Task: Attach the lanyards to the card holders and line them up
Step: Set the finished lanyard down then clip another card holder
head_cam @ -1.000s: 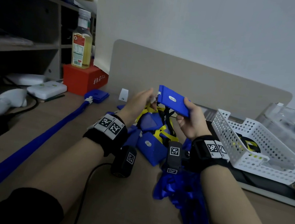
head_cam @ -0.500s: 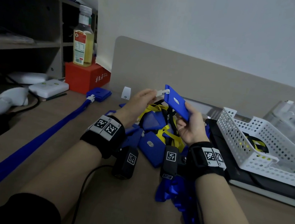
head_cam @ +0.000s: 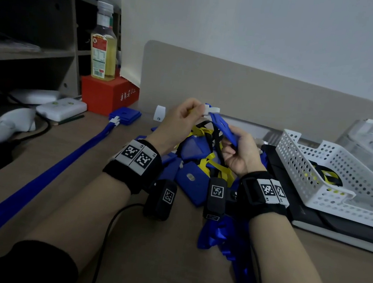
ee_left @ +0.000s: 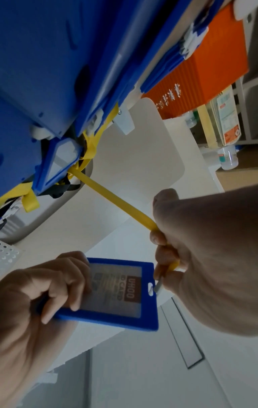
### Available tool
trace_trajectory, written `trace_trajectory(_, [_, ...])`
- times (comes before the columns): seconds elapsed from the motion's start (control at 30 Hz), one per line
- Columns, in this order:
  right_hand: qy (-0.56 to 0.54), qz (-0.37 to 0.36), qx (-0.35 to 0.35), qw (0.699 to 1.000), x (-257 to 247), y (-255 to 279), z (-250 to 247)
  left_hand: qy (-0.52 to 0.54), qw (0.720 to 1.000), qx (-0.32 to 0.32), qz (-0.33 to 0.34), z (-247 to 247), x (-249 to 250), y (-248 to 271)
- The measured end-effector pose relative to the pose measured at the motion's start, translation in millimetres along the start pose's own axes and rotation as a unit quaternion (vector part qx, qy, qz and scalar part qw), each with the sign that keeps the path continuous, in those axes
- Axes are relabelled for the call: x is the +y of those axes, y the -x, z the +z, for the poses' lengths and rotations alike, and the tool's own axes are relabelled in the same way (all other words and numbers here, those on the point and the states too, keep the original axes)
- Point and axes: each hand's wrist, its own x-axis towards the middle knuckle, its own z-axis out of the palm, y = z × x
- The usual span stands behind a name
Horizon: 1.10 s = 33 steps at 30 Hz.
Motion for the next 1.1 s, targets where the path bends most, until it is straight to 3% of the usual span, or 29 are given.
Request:
trace_trajectory(0.13, [0.077,0.014,0.018,0.997,4.3,-3.6,-0.7,-0.068,0.996,0.004,0.052,-3.6,4.9,-1.0])
trace_trajectory(0.27, [0.021,0.014,0.029,0.999,7.8,-7.1,-0.6,-0.046,0.996,0.026,0.078,-0.1,19.8,-1.5])
trace_trajectory(0.37, [0.008,-0.008,0.064,0.998,5.6,-7.2,-3.3,0.072,0.995,0.06,0.026,-1.8,26.5,-3.5])
trace_trajectory(0.47, [-0.005,-0.018,0.087,0.996,6.7,-6.3,-3.4,0.219,0.973,0.068,-0.036,-3.0,34.9,-5.2])
trace_trajectory(0.67, [-0.049,0.031,-0.008,0.998,7.8,-3.2,2.9,0.424,0.894,0.052,-0.135,-3.1,40.5,-4.2])
trace_trajectory(0.83, [-0.047,0.053,-0.064,0.995,11.0,0.0,10.5,0.419,0.883,-0.002,-0.213,4.8,31.9,-3.7])
trace_trajectory(1.1, [-0.201,0.021,-0.018,0.979,7.5,-4.1,11.8,0.387,0.885,-0.001,-0.259,4.0,24.3,-5.5])
